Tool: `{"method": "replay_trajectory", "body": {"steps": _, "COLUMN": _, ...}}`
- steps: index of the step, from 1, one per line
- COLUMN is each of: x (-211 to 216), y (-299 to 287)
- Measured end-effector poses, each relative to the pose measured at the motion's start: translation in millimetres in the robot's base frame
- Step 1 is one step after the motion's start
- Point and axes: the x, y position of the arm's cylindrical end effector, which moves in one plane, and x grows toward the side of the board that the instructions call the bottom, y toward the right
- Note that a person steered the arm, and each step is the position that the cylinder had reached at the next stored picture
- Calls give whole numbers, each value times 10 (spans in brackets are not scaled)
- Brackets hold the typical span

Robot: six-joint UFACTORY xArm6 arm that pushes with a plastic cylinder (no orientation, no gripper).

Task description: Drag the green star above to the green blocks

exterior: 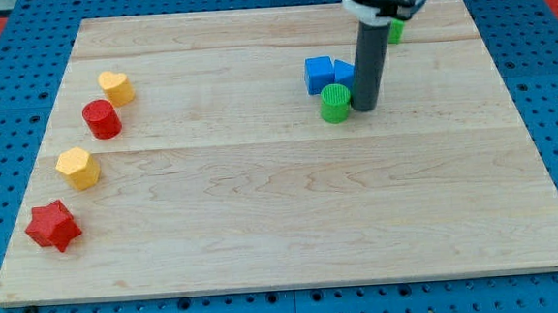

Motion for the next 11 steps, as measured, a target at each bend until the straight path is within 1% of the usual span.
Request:
{"method": "replay_trajectory", "body": {"steps": 1, "x": 239, "y": -222}}
{"method": "replay_trajectory", "body": {"steps": 2, "x": 24, "y": -370}}
{"method": "replay_trajectory", "body": {"steps": 3, "x": -84, "y": -436}}
{"method": "replay_trajectory", "body": {"steps": 4, "x": 162, "y": -172}}
{"method": "replay_trajectory", "body": {"steps": 5, "x": 67, "y": 351}}
{"method": "replay_trajectory", "body": {"steps": 6, "x": -261, "y": 719}}
{"method": "replay_trajectory", "body": {"steps": 8, "x": -1312, "y": 1262}}
{"method": "replay_trajectory", "body": {"steps": 9, "x": -1693, "y": 1348}}
{"method": "replay_trajectory", "body": {"steps": 10, "x": -1697, "y": 791}}
{"method": "replay_trajectory", "body": {"steps": 11, "x": -1734, "y": 508}}
